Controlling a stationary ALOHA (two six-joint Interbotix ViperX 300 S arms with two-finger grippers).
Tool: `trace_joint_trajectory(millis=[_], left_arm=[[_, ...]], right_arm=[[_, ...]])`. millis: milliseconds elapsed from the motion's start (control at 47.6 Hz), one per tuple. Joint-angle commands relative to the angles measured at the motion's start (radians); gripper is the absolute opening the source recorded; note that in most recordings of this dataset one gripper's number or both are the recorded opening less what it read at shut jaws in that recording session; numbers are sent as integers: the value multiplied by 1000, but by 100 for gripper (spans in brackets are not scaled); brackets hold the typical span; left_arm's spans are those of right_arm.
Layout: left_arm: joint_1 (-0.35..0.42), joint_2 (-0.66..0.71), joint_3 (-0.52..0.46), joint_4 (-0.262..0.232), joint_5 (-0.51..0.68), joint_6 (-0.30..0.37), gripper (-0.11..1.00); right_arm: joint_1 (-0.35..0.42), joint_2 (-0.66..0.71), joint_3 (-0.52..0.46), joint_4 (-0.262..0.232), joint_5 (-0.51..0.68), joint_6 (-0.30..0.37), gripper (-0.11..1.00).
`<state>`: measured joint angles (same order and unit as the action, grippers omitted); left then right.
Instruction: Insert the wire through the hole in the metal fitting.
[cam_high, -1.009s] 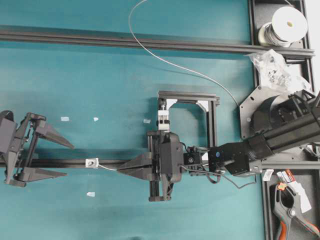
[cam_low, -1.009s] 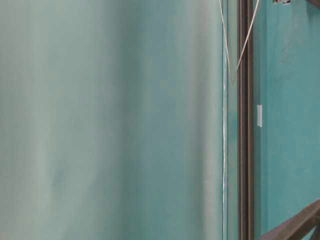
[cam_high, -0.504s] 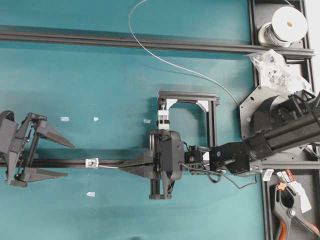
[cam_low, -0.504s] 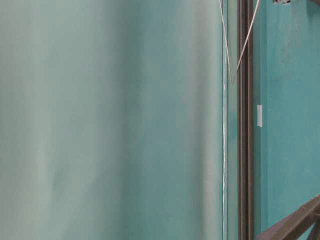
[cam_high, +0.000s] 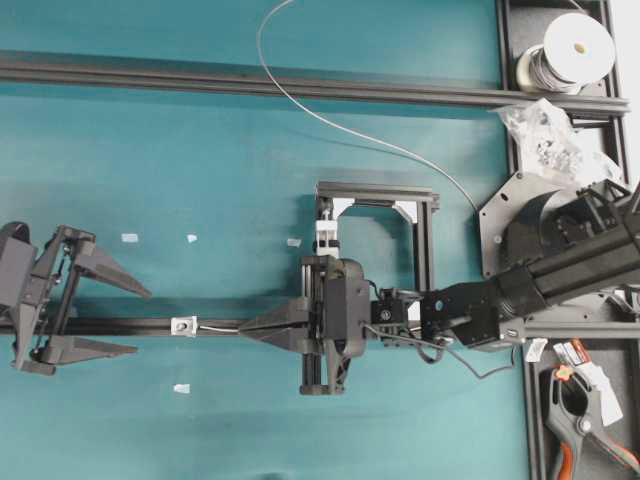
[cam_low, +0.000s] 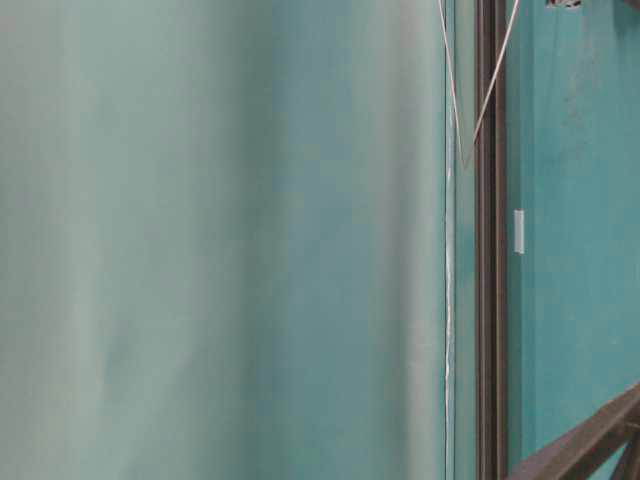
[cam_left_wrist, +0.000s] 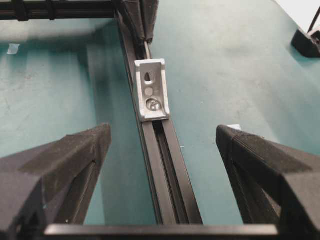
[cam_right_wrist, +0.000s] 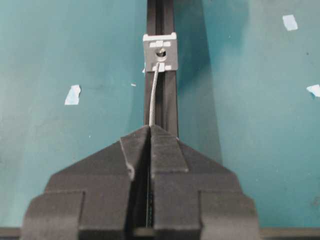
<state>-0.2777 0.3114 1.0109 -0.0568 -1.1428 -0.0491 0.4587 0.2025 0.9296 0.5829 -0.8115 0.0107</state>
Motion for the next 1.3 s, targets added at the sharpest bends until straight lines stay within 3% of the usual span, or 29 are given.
trace_joint_trajectory(millis=[0, 1282], left_arm=[[2, -29, -9, 0, -5, 0, 77], [5, -29, -12, 0, 3, 0, 77]], right_arm=[[-6, -20, -9, -5, -15, -9, -1], [-38, 55, -89, -5, -29, -31, -1]])
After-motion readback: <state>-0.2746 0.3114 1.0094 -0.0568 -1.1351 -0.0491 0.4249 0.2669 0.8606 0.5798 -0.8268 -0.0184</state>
